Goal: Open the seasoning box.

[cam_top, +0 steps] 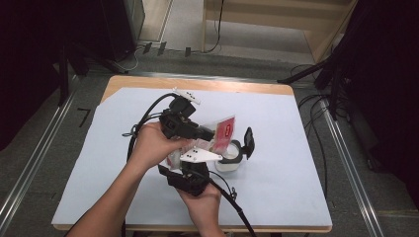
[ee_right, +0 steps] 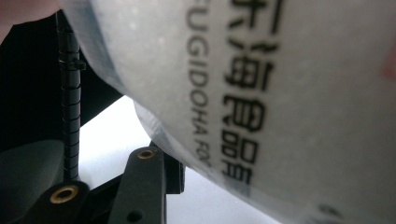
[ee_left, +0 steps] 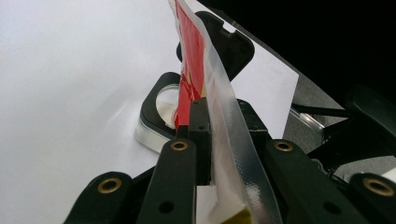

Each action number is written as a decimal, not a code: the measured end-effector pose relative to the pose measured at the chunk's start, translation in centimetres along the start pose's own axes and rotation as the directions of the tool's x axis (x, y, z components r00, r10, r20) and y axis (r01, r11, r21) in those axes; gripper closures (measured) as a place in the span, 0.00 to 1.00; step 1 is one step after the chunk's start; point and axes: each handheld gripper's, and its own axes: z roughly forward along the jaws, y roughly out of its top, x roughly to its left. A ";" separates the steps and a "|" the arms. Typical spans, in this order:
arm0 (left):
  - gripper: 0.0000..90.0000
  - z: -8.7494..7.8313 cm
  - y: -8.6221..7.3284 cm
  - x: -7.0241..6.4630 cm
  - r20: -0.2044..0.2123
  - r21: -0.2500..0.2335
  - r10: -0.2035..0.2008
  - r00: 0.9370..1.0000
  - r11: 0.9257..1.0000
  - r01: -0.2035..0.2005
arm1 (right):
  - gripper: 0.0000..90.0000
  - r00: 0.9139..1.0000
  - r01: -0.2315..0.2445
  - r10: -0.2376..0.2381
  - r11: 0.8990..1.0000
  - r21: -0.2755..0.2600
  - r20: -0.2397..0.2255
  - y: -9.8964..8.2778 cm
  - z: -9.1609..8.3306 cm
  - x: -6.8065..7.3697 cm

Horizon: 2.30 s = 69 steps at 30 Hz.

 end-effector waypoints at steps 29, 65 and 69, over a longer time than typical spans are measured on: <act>0.89 0.1 0.0 0.0 0.008 -0.010 -0.013 1.000 1.000 0.013 | 0.69 1.000 0.010 -0.010 1.000 0.002 0.006 0.0 -0.2 0.2; 0.90 -1.0 0.1 -0.8 -0.017 -0.003 0.002 1.000 1.000 -0.002 | 0.70 1.000 -0.011 0.011 1.000 -0.028 0.000 0.0 -0.4 -0.1; 0.90 -0.9 0.2 -0.9 -0.031 -0.014 0.007 1.000 1.000 -0.007 | 0.70 1.000 -0.008 0.008 1.000 -0.028 -0.011 0.1 -0.5 0.1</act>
